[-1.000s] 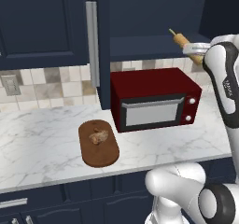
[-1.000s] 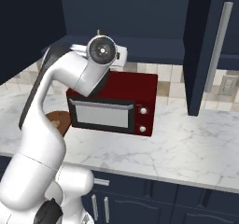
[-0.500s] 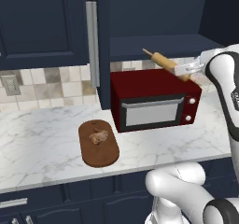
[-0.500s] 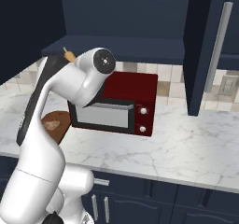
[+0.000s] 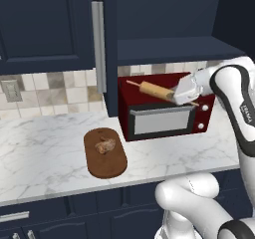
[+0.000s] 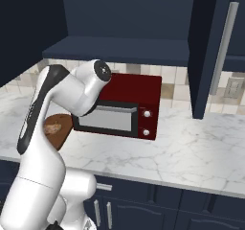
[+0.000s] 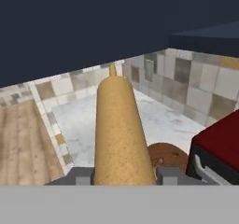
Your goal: Open the cabinet, retrieve the rolling pin, and place it next to the meat on the cutting board to prepare for tenderizing.
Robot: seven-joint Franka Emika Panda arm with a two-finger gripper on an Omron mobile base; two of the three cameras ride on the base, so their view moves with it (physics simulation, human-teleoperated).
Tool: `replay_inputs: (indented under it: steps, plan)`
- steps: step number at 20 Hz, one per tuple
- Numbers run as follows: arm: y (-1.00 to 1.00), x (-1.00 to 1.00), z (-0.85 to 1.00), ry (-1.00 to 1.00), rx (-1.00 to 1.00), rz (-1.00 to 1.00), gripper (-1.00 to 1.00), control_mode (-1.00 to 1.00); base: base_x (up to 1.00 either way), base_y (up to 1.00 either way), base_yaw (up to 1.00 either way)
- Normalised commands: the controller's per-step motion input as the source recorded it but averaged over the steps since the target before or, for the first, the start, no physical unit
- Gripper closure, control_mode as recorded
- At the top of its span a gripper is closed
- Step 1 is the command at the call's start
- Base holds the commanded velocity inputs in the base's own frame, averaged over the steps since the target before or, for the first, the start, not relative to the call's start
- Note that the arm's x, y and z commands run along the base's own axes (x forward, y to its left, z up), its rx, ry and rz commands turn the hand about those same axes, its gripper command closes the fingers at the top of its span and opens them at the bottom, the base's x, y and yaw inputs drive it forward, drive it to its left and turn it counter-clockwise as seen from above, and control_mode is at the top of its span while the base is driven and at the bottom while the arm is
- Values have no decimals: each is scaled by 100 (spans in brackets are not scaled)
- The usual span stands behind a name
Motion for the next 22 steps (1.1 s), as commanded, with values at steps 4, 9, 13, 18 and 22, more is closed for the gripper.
replay_inputs:
  steps: [4, 9, 13, 18, 22]
  plan:
    - [58, -11, -45, 3, -9, 30, 100, -100, 0, 0, 0]
    - [54, 0, -45, 0, -7, 25, 100, -100, 0, 0, 0]
    - [47, 2, -40, 0, 0, 22, 100, -100, 0, 0, 0]
    - [48, 4, -52, -3, 0, 21, 100, -100, 0, 0, 0]
    - [44, 0, -54, -6, -1, 20, 100, -100, 0, 0, 0]
